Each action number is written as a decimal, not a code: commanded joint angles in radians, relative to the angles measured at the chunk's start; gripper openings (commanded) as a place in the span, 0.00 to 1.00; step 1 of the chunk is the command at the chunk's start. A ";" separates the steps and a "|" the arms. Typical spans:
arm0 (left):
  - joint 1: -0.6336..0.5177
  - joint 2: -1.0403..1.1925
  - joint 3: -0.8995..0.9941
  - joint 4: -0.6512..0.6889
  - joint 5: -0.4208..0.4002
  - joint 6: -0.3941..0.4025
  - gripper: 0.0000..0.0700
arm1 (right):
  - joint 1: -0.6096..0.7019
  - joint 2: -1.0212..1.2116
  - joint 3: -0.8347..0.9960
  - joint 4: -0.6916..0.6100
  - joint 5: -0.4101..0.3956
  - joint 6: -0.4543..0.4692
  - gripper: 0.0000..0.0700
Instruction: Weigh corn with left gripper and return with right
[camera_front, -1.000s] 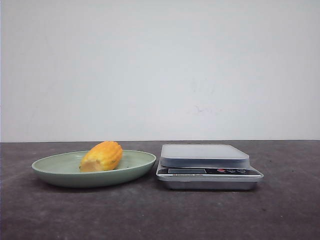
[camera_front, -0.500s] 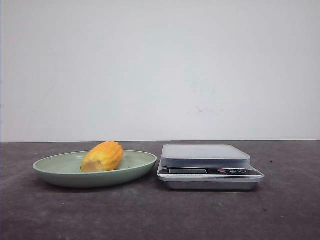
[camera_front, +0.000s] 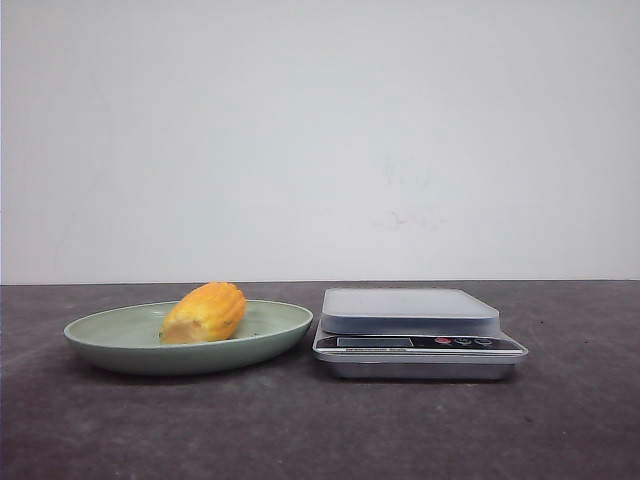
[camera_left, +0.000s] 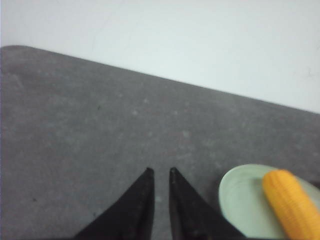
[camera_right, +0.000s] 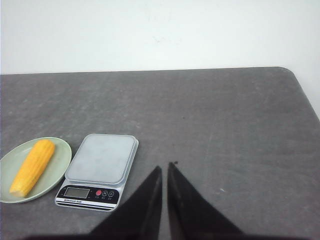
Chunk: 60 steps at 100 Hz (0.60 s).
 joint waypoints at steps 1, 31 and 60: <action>0.002 -0.008 -0.026 0.044 0.003 0.031 0.02 | 0.003 0.003 0.011 0.013 0.001 0.009 0.01; 0.002 -0.008 -0.109 0.047 0.005 0.113 0.02 | 0.003 0.003 0.011 0.013 0.001 0.009 0.01; 0.002 -0.008 -0.108 0.019 0.004 0.159 0.02 | 0.003 0.003 0.012 0.013 0.001 0.009 0.01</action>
